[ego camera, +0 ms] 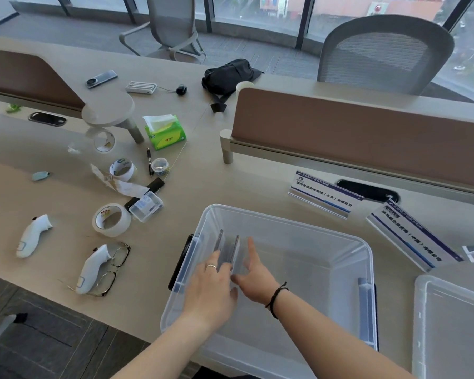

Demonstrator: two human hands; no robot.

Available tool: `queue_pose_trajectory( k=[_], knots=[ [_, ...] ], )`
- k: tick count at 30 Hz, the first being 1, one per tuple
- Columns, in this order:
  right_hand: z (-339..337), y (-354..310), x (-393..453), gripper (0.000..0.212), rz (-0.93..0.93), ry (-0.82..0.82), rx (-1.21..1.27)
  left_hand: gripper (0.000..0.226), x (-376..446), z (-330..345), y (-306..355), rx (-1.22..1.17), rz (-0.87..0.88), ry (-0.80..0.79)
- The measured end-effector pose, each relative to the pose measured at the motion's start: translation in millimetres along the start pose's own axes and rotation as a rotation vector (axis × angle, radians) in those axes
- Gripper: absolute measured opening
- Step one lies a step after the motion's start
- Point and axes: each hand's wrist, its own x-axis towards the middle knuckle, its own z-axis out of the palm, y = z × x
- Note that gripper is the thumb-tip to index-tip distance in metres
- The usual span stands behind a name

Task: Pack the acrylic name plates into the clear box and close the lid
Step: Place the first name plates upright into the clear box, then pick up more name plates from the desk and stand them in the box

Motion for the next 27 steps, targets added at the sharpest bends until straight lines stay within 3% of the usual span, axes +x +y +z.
queue_pose_trajectory(
  k=[10,14,21,27],
  knots=[
    [-80,-15,-14,0.072,-0.051,0.130,0.138,0.055,64,-42,82,-0.002,0.191,0.059],
    [-120,-21,-19,0.056,-0.133,0.235,0.197,0.052,92,-60,116,-0.017,0.276,0.096],
    [-196,-16,-11,0.059,-0.137,0.435,0.198,0.049,143,-73,163,-0.043,0.353,0.120],
    [-253,7,11,0.055,-0.029,0.558,0.057,0.048,189,-64,176,-0.029,0.347,0.009]
  ],
)
